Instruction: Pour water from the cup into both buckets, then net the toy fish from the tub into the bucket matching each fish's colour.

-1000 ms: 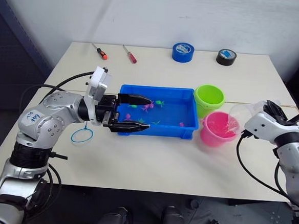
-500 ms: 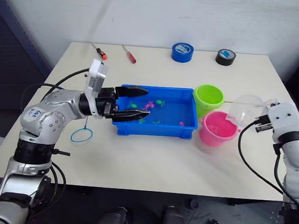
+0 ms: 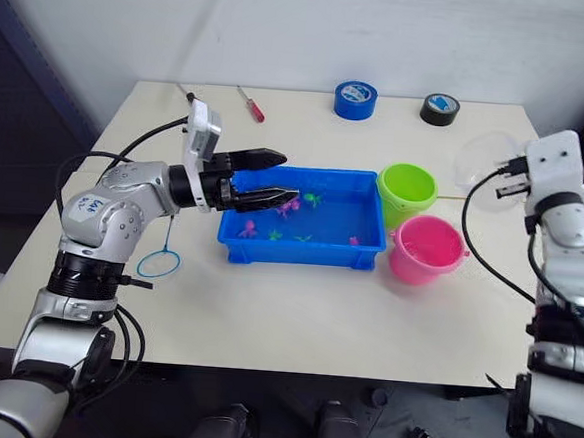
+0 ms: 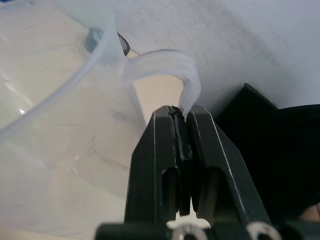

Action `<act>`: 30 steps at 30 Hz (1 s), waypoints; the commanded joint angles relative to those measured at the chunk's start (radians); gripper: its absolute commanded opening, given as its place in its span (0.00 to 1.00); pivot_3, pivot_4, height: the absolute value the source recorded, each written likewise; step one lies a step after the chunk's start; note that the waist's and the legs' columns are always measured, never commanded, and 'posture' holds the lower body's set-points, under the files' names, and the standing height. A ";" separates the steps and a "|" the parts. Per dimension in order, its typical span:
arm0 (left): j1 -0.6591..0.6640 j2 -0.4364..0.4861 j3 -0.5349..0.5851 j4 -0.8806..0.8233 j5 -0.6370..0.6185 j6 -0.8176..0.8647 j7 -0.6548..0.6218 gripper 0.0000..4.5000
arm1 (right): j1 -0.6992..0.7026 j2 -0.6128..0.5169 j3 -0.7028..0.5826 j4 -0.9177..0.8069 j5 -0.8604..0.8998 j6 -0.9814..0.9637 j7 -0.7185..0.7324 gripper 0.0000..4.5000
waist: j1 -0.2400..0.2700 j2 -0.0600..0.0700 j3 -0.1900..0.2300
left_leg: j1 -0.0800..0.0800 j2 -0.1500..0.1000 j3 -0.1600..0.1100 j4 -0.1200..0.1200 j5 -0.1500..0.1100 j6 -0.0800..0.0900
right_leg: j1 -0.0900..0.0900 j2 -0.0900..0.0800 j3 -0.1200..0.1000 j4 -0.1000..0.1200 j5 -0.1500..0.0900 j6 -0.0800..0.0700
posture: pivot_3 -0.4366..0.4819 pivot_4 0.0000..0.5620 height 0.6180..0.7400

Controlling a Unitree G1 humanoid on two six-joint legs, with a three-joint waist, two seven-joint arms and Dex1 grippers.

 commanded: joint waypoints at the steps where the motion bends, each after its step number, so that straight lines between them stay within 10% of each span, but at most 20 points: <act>1: -0.017 -0.005 0.002 -0.003 0.012 -0.021 -0.008 1.00 | -0.099 -0.008 0.043 0.116 -0.055 -0.094 -0.048 0.01 | 0.000 0.000 0.000 | -0.002 0.000 0.000 0.000 0.000 0.000 | -0.002 0.000 0.000 0.004 0.000 0.000 | 0.48 0.27 1.00; 30: 0.036 -0.001 0.016 -0.078 0.015 0.000 0.010 1.00 | -0.389 -0.018 0.509 0.427 -0.550 -0.430 -0.339 0.01 | -0.027 0.000 0.000 | -0.006 0.001 0.007 0.002 0.001 -0.002 | -0.014 -0.001 0.003 0.012 0.000 0.000 | 0.48 0.27 1.00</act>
